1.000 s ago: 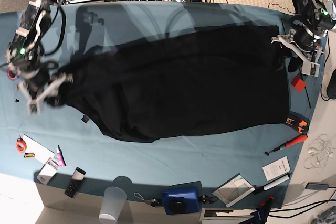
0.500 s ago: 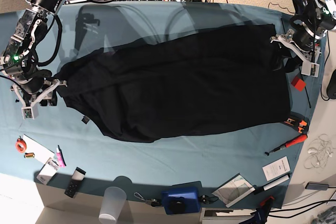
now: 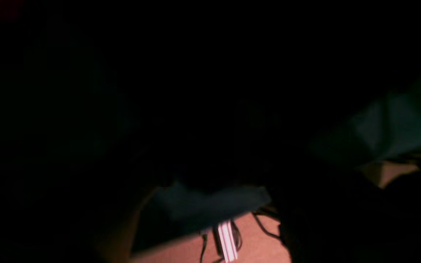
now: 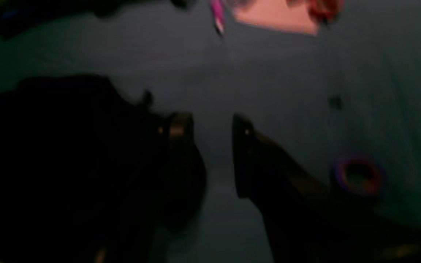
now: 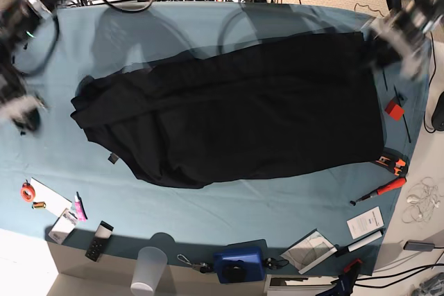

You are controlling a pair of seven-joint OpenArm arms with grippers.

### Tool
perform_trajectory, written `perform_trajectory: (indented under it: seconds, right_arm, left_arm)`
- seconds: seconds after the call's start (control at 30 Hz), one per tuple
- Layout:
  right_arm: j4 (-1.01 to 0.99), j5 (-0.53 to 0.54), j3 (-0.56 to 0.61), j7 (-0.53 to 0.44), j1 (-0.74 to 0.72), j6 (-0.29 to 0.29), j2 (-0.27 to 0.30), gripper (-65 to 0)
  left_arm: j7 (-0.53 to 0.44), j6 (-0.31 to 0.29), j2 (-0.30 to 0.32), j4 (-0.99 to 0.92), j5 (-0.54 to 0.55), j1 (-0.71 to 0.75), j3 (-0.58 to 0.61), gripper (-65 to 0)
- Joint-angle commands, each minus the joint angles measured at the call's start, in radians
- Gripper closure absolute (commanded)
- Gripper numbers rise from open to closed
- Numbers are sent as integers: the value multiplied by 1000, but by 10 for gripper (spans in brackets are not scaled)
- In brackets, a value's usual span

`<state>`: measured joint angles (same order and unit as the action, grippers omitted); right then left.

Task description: Layout the t-shirt on the table in an organized manner, then fold the t-shirt properly

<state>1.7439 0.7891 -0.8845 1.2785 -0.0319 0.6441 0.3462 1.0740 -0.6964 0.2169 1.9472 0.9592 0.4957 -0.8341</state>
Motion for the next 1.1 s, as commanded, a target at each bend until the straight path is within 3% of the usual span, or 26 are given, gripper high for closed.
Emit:
perform_trajectory:
  seconds: [0.0, 0.13, 0.27, 0.43, 0.57, 0.8, 0.9, 1.07]
  right_arm:
    - [15, 46, -15, -23, 17, 5, 23, -189]
    - [14, 55, -6, -27, 121, 7, 5, -189]
    - [13, 50, 23, -68, 199, 28, -47, -189]
    - [-62, -31, 92, -141, 219, 31, -101, -189]
    - [-153, -30, 145, -220, 215, 29, -102, -189]
    - [-200, -30, 157, -210, 174, 54, -101, -192]
    - [-200, -27, 157, -222, 172, 54, -102, -262]
    - [-201, -66, 157, -301, 163, 54, -103, -272]
  left_arm:
    - [-19, -2, 13, 15, 21, 18, -24, -242]
    - [-19, -2, 13, 14, 22, 79, -74, -242]
    - [-19, -2, 12, 14, 24, 105, -79, -242]
    - [-27, -2, 13, 14, 29, 105, -79, -242]
    - [-27, -2, 13, 14, 29, 105, -79, -242]
    - [-28, -2, 13, 14, 30, 102, -79, -242]
    - [-41, -2, 13, 14, 29, 102, -79, -242]
    - [-54, -2, 13, 14, 30, 102, -79, -242]
